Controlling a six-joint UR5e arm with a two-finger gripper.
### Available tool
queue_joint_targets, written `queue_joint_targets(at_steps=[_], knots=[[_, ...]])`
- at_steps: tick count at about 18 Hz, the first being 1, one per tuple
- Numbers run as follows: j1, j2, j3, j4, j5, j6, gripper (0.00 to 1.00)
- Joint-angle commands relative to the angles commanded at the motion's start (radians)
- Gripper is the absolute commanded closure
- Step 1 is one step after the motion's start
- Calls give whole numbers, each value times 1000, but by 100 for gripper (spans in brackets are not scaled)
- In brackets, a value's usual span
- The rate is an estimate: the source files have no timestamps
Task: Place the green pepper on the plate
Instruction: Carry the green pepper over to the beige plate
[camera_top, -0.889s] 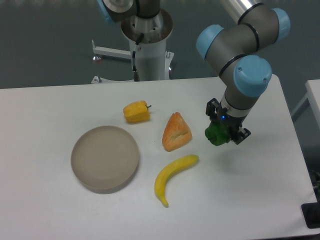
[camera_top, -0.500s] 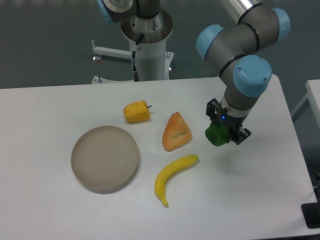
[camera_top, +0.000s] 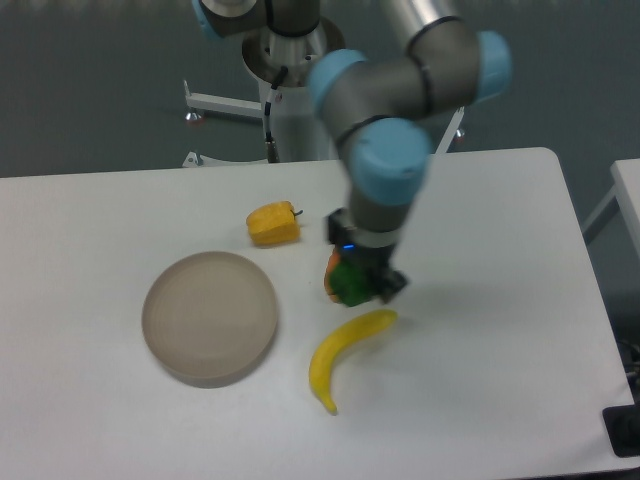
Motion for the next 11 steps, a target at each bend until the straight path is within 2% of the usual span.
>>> queue_joint_targets(at_steps=[2,6,7,8,9,11], knots=[[-35,-12,-9,2,-6,-55,75],[-129,-96,-14,21,-14,-109,70],[-143,-115,-14,41,-16,-134,68],[-152,-130,-14,61,-16,-149,61],[-157,-138,-15,77,-14,-151,48],[-161,-153,-15,90,-13,-152,42]])
